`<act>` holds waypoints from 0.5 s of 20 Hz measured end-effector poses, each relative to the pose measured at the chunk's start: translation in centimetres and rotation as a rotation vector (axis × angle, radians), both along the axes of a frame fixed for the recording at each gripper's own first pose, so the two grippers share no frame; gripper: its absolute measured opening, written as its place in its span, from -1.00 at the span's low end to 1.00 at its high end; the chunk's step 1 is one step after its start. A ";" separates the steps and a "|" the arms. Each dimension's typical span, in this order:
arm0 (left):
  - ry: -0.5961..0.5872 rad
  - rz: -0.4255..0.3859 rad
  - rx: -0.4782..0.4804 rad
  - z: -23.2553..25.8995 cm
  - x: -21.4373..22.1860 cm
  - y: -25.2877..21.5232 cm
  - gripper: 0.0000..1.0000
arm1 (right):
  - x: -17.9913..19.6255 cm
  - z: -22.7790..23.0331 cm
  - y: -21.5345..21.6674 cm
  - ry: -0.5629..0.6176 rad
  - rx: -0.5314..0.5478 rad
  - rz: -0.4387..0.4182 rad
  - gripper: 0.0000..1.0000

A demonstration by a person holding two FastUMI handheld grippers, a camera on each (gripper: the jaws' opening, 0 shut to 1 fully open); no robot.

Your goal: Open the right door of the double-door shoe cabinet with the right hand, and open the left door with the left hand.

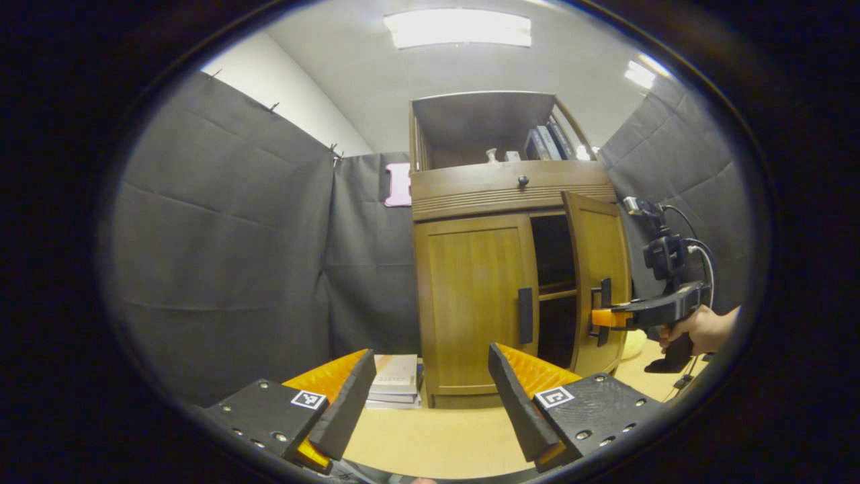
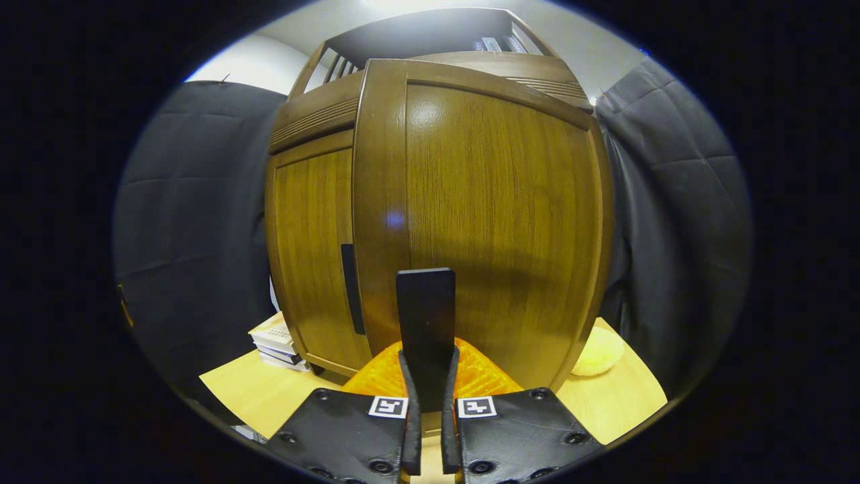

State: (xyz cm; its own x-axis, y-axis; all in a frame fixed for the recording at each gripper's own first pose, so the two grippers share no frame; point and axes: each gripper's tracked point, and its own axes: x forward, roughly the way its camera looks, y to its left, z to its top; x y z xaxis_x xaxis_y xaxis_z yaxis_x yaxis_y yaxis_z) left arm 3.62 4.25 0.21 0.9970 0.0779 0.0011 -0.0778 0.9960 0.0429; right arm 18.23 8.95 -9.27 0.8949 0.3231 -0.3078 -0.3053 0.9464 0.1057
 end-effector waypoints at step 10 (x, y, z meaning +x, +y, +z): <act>-0.007 -0.063 -0.009 -0.7 0.5 -0.7 0.94 | -2.7 0.0 -2.7 0.008 -0.001 -0.014 -0.78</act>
